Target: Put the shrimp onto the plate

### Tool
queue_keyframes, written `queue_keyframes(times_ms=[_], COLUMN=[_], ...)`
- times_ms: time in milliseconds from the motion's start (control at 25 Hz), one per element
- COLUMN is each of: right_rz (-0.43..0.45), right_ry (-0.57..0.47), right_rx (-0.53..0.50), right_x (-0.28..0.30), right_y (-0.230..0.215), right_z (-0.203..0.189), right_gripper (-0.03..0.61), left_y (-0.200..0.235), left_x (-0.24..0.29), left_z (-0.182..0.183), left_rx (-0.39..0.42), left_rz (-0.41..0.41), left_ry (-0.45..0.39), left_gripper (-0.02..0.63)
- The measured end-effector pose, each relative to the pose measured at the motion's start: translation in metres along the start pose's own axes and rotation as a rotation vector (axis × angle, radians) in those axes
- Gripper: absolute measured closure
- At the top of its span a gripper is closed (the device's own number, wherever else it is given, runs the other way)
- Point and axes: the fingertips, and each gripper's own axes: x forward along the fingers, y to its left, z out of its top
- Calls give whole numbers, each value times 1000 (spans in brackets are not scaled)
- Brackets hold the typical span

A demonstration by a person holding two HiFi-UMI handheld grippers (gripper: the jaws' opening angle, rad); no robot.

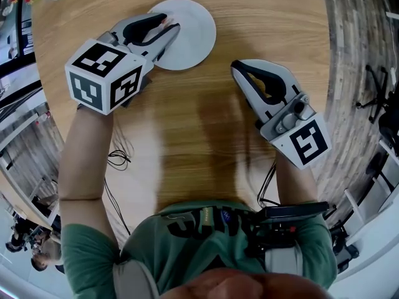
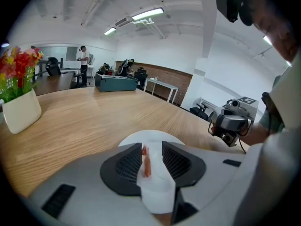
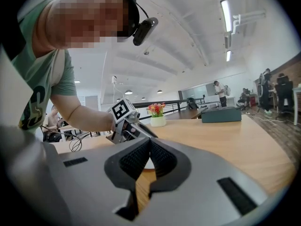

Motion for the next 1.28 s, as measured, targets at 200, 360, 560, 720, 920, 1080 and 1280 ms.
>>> queue_keyframes(times_ms=[200, 360, 560, 720, 920, 1080, 1280], right_rz=[2, 2, 3, 1, -6, 3, -14], right_ry=[8, 9, 9, 12, 16, -21, -17], right_rx=[3, 3, 0, 1, 9, -13, -31], right_x=[-1, -1, -1, 0, -2, -8, -22], right_y=[0, -1, 0, 1, -1, -4, -7], right_z=[-5, -6, -5, -6, -4, 7, 13], right_gripper=[571, 571, 571, 571, 571, 571, 571], left_y=[12, 23, 18, 16, 10, 2, -9], left_x=[-8, -23, -32, -37, -47, -57, -69], left_z=[1, 12, 18, 16, 15, 13, 8], left_rx=[-2, -31, -69, -83, -128, -163, -176], left_rz=[90, 161, 148, 139, 110, 107, 117], left_ry=[-34, -121, -196, -224, -287, -321, -323], left_gripper=[463, 460, 460, 460, 462, 463, 463])
